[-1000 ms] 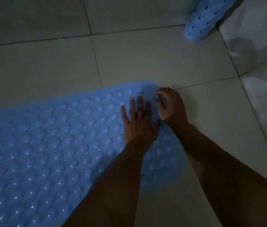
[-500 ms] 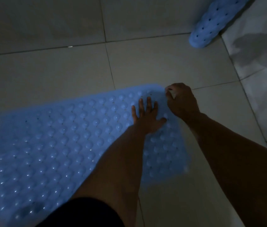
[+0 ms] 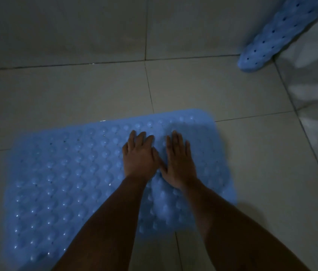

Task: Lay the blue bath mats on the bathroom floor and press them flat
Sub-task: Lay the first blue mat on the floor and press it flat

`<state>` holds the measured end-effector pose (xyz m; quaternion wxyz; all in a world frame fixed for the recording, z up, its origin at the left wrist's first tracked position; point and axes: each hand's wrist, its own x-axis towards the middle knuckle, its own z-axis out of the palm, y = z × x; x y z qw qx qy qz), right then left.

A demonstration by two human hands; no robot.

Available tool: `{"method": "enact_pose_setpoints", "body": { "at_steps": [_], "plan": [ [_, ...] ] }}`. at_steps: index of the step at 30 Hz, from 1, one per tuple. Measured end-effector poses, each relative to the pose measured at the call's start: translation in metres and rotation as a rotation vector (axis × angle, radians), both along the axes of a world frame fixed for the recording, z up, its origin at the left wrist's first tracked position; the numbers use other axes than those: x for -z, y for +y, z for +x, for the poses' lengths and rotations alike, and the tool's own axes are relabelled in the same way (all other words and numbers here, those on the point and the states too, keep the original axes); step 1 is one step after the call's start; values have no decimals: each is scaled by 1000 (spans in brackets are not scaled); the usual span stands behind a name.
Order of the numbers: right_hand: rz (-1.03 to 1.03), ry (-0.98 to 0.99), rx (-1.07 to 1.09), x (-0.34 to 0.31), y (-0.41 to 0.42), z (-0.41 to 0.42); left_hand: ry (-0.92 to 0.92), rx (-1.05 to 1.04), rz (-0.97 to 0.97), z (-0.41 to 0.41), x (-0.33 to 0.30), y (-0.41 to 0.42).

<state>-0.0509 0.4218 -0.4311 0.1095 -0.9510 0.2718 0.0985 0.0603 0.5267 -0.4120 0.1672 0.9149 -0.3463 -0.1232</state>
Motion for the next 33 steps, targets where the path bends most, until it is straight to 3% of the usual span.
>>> {"method": "enact_pose_setpoints", "body": {
  "at_steps": [7,21,25,29,31,33],
  "plan": [
    [-70,-52,24,12,4,0,-134,9,35,3,18,13],
    [-36,14,32,13,0,2,-120,-23,-12,13,16,12],
    [57,122,15,0,0,9,-118,-25,34,12,1,19],
    [320,291,51,-43,-24,36,-63,-5,113,9,-14,18],
    [390,260,49,-67,-41,46,-29,25,133,4,-16,13],
    [344,80,77,-74,-55,44,-4,88,139,-6,-14,-1]
  ]
}}
